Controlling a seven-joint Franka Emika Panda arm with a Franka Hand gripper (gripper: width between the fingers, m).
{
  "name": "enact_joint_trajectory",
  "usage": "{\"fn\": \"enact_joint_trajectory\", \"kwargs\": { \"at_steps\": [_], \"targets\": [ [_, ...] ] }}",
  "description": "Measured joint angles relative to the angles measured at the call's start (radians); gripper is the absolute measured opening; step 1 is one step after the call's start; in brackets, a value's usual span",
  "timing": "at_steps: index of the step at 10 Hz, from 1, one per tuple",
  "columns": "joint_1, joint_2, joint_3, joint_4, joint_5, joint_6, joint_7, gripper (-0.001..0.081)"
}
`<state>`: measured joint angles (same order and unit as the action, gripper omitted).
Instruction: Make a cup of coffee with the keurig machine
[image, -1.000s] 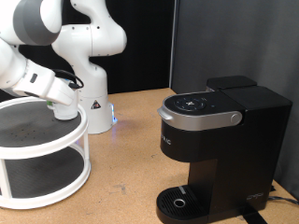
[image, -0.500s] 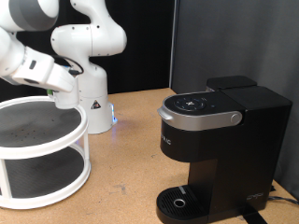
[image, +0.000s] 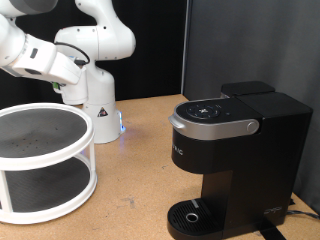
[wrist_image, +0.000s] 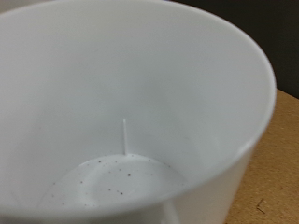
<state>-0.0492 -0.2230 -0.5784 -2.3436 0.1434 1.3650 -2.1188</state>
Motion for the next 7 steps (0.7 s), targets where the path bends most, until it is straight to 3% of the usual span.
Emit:
{"fn": "enact_joint_trajectory", "kwargs": {
  "at_steps": [3, 7],
  "targets": [
    [0.001, 0.004, 0.007, -0.022, 0.222, 0.081, 0.212, 0.0069],
    [0.009, 0.004, 0.068, -0.062, 0.453, 0.336, 0.371, 0.0069]
  ]
}}
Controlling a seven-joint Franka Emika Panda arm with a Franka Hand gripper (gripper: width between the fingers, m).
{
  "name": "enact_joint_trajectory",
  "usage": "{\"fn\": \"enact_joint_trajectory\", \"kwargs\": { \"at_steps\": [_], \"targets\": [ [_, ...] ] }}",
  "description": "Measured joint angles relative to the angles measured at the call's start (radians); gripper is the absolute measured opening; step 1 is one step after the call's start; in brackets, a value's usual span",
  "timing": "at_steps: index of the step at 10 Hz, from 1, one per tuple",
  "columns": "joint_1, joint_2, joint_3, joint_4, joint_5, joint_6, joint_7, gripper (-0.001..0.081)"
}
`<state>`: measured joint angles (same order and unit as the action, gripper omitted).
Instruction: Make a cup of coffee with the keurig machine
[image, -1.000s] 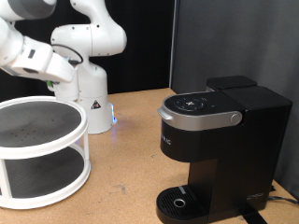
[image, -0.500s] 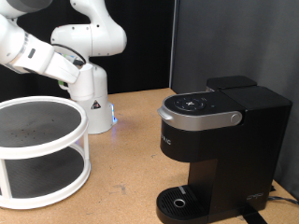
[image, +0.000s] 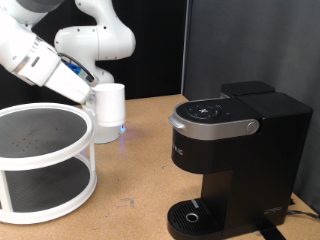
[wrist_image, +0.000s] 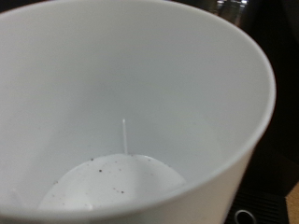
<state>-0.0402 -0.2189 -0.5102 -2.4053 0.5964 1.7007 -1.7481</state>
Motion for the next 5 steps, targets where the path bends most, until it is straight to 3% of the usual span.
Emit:
{"fn": "enact_joint_trajectory", "kwargs": {
  "at_steps": [3, 5],
  "targets": [
    [0.002, 0.003, 0.019, -0.014, 0.13, 0.062, 0.074, 0.0069],
    [0.001, 0.003, 0.024, -0.015, 0.146, 0.066, 0.166, 0.0069]
  ]
}}
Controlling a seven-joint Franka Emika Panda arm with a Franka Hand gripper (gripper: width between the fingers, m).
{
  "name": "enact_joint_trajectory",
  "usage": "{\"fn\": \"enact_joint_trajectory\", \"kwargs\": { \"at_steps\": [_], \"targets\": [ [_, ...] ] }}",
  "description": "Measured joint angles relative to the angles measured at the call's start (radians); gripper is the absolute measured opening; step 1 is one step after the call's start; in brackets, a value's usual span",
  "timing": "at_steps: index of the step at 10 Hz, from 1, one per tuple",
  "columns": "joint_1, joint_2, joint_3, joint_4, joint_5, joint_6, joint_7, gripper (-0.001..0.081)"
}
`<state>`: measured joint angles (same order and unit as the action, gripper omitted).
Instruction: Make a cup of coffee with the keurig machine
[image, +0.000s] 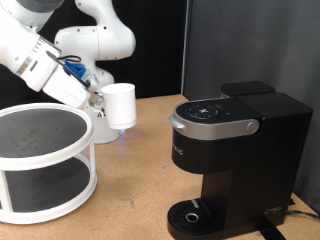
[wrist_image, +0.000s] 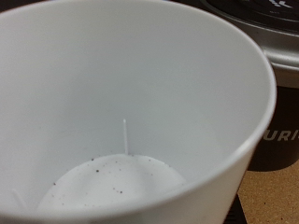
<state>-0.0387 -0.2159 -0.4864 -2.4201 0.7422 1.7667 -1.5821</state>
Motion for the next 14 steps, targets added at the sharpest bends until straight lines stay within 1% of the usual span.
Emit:
{"fn": "enact_joint_trajectory", "kwargs": {
  "at_steps": [1, 3, 4, 5, 6, 7, 8, 9, 10, 12, 14],
  "targets": [
    [0.0, 0.001, 0.005, 0.0, -0.023, -0.001, 0.033, 0.0069],
    [0.001, 0.005, 0.018, 0.0, -0.098, -0.026, 0.028, 0.0069],
    [0.0, 0.005, 0.018, -0.001, -0.086, -0.022, 0.03, 0.0069],
    [-0.001, 0.005, 0.018, -0.005, -0.065, -0.014, 0.071, 0.0069],
    [-0.001, 0.001, 0.02, -0.02, -0.019, 0.035, 0.132, 0.0069],
    [-0.002, -0.007, 0.028, -0.045, 0.022, 0.105, 0.197, 0.0069],
    [-0.002, -0.018, 0.04, -0.073, 0.069, 0.192, 0.243, 0.0069],
    [-0.001, -0.031, 0.054, -0.106, 0.124, 0.279, 0.257, 0.0069],
    [-0.001, -0.044, 0.066, -0.135, 0.165, 0.339, 0.257, 0.0069],
    [0.001, -0.059, 0.087, -0.175, 0.201, 0.402, 0.257, 0.0069],
    [0.007, -0.062, 0.123, -0.208, 0.218, 0.464, 0.257, 0.0069]
  ]
}}
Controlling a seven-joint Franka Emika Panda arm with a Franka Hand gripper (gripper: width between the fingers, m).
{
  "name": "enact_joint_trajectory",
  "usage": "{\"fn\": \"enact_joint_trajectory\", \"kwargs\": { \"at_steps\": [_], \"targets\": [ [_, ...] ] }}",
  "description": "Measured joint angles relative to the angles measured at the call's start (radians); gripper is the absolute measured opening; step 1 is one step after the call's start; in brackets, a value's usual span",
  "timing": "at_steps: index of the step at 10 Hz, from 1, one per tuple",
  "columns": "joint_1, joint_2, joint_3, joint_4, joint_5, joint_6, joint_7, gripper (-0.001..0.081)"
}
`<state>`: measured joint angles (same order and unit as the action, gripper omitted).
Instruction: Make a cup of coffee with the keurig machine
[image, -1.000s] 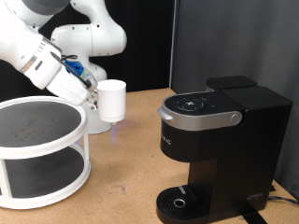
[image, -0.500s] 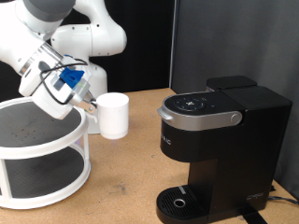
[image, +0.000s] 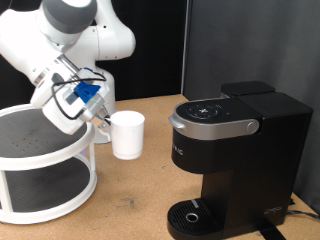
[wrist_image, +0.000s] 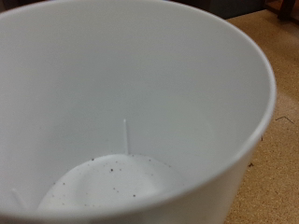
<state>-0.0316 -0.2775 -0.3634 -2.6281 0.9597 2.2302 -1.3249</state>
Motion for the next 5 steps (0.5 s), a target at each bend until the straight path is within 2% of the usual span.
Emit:
{"fn": "enact_joint_trajectory", "kwargs": {
  "at_steps": [2, 5],
  "targets": [
    [0.016, 0.001, 0.038, -0.029, 0.021, 0.066, 0.0, 0.0069],
    [0.036, 0.014, 0.065, -0.057, 0.062, 0.109, -0.018, 0.0069]
  ]
}}
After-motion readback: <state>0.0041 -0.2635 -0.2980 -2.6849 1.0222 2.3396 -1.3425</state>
